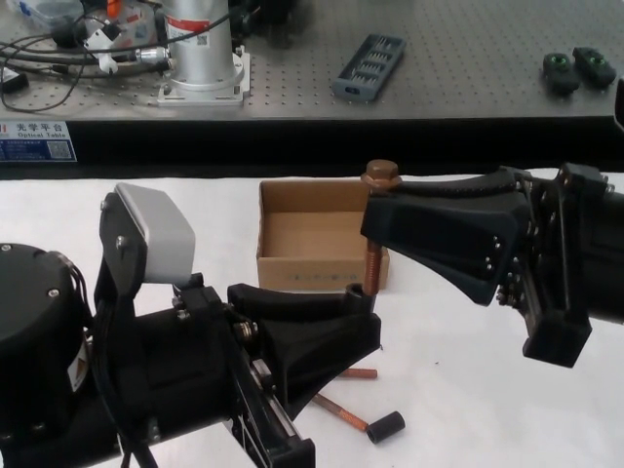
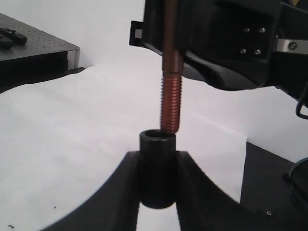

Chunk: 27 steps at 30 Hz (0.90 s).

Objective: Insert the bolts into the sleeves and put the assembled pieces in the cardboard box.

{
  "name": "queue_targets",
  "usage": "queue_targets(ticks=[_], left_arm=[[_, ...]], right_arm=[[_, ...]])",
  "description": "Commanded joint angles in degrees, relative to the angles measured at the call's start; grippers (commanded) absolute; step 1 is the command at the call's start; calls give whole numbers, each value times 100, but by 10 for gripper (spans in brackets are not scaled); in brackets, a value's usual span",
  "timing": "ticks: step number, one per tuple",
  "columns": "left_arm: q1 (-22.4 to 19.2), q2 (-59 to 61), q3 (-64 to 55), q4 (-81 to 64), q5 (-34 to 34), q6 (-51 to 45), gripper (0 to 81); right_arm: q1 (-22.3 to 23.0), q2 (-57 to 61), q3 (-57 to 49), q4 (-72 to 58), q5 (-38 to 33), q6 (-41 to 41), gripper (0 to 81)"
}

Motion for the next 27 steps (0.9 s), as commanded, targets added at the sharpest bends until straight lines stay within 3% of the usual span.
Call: queue_targets(ticks=[1,27], left_arm=[[-16,-67,-44,-194,-131,66,6],[-16,-67,-44,-377,-43,66,6]], right_arm=[[9,4,-15,74,-104,13,34],[9,4,-15,-194,166,16,34]])
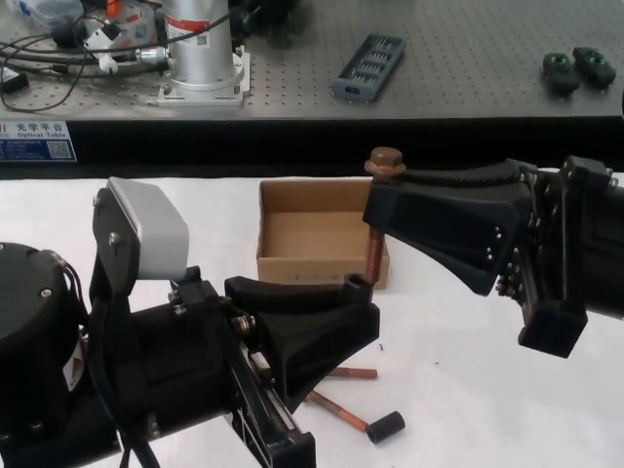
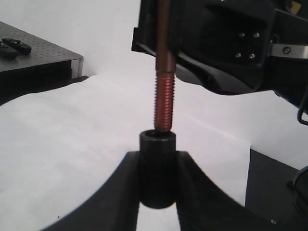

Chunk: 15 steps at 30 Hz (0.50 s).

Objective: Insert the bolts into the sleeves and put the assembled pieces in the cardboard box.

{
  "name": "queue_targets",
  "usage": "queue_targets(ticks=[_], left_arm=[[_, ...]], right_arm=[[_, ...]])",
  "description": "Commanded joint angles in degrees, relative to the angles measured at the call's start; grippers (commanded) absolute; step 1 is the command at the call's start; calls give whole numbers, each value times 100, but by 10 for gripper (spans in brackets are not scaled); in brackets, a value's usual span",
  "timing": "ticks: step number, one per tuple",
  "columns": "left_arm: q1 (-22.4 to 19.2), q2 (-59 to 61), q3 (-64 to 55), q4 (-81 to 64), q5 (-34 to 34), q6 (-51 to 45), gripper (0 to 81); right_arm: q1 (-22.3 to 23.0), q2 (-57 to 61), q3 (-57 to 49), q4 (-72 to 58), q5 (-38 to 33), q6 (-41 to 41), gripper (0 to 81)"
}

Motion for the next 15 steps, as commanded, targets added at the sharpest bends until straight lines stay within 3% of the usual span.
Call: queue_targets(ticks=[1,15], left_arm=[[-16,-67,-65,-194,58,55,6],[-16,-67,-65,-194,90,55,6]], right_arm=[[9,4,-15,-77,-53,7,34],[9,34,-207,-27,-182,7,34]])
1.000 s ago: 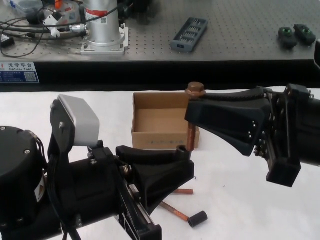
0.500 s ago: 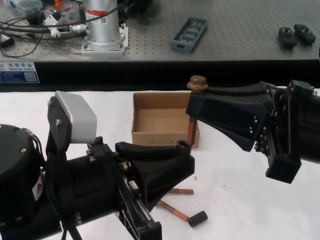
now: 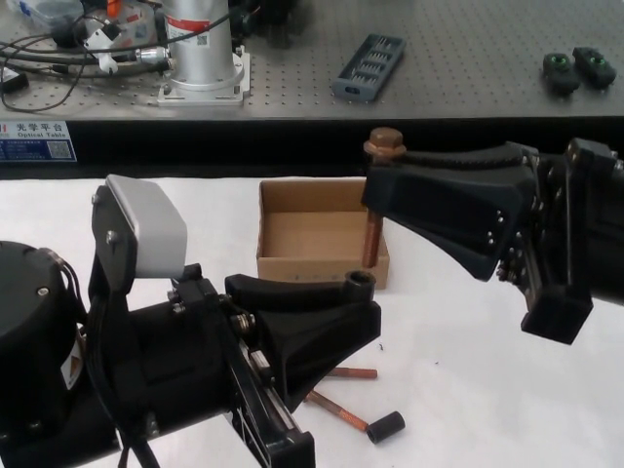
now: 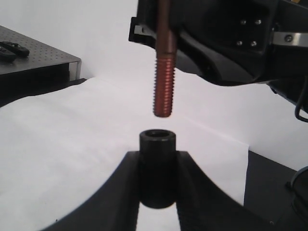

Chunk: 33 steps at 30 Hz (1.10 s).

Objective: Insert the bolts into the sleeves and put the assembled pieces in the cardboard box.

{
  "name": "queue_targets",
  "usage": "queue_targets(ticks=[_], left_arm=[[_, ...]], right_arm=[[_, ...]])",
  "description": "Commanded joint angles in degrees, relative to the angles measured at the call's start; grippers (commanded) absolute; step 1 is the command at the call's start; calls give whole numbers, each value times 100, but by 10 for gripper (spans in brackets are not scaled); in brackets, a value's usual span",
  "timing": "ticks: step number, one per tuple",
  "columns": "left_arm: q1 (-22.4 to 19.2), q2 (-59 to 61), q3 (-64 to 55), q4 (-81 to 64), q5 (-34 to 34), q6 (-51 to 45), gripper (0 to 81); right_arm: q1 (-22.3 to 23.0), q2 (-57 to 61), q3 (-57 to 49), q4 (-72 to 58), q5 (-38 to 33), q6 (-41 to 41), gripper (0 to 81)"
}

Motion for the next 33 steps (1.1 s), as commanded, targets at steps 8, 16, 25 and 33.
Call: queue_targets(ticks=[8,16,25,33], left_arm=[[-16,-67,-65,-163,42,55,6],[-16,-67,-65,-385,0,55,6],[-16,-67,-65,-349,1,55,6],[-16,-67,-65,-116,1,55,6]], right_arm=[[299,212,-45,-8,-221,7,34],[249,212,7,39,-221,-1,34],[-28,212,7,-488,-221,230,34],[-28,212,7,-752,-209,265,34]])
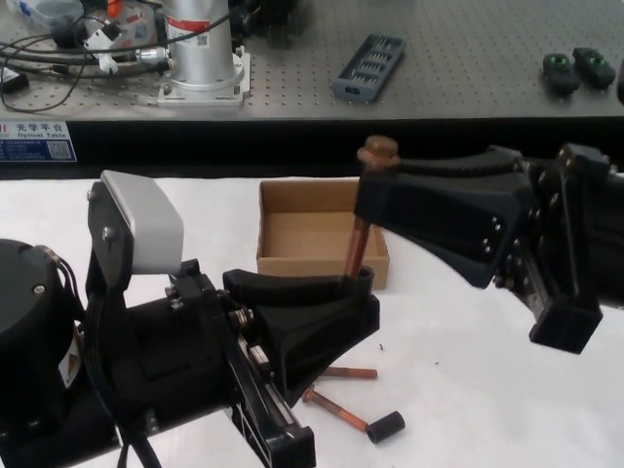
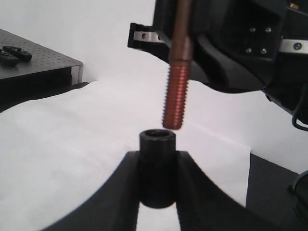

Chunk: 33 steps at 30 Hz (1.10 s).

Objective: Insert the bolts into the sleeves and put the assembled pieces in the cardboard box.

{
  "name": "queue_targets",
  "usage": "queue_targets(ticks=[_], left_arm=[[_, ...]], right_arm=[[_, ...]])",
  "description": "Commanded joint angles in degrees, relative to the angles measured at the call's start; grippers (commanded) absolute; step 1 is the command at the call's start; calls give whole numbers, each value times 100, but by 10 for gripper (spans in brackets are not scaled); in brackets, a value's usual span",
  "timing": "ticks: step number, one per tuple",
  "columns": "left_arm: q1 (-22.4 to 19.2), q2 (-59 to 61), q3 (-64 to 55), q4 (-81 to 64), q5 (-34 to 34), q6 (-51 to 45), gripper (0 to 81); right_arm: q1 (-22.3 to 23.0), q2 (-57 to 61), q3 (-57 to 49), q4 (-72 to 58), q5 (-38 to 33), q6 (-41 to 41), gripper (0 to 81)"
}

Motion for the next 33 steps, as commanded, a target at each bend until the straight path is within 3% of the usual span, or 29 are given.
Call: queue_targets(ticks=[1,26,33], left_arm=[[-16,-67,-65,-81,48,55,6],[-16,-67,-65,-90,48,55,6],[-16,-67,-65,-89,-218,298,6]], right_arm=[[-37,6,-25,-87,42,7,34],[-37,6,-25,657,66,-407,34],[-37,6,-25,721,-105,-407,34]])
